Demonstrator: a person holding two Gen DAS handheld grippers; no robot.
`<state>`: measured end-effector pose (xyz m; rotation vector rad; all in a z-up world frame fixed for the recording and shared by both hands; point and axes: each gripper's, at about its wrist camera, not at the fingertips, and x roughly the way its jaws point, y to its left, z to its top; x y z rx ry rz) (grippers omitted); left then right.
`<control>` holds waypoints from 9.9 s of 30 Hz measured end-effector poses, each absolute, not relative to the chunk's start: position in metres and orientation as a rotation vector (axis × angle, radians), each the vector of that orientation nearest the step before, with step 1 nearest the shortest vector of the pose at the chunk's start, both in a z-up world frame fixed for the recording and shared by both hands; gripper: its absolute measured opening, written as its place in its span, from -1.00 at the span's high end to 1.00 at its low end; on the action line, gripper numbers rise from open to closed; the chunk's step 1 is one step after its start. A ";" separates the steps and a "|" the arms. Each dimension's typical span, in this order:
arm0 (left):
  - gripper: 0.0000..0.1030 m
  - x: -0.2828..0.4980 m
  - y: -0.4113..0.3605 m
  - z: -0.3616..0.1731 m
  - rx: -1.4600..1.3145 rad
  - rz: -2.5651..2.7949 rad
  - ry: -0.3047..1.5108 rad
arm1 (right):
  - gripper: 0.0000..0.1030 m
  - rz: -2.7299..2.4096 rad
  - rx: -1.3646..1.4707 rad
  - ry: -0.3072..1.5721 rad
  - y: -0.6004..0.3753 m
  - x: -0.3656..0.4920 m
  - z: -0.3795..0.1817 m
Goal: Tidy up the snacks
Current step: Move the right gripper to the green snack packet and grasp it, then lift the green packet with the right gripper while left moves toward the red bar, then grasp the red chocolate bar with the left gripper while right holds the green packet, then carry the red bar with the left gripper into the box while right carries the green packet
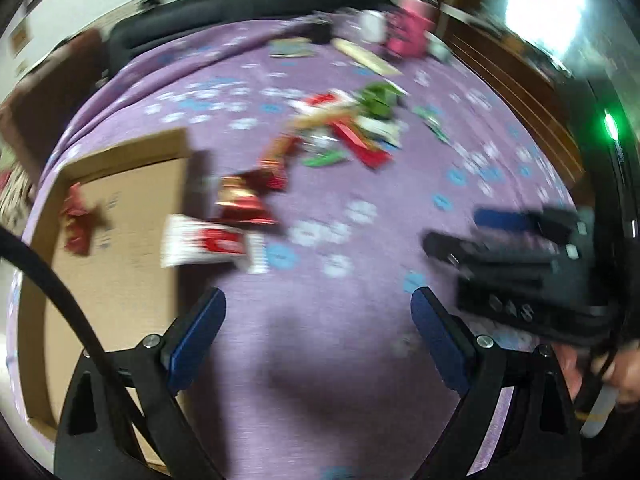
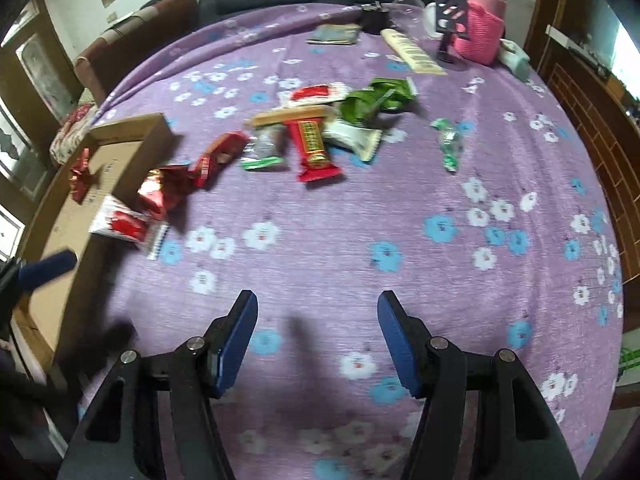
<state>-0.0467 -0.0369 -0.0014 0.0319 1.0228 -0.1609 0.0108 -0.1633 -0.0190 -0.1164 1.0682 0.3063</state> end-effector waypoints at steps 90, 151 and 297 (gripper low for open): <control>-0.74 0.173 -0.068 -0.032 -0.039 -0.135 1.253 | 0.19 0.457 -0.173 1.064 -0.223 0.167 -0.035; -0.34 0.066 -0.082 -0.038 0.098 -0.393 1.213 | 0.24 0.366 -0.150 1.042 -0.257 0.121 -0.035; 0.57 -0.025 0.201 0.007 -0.301 0.172 0.972 | 0.29 0.662 -0.419 0.905 0.101 0.011 0.005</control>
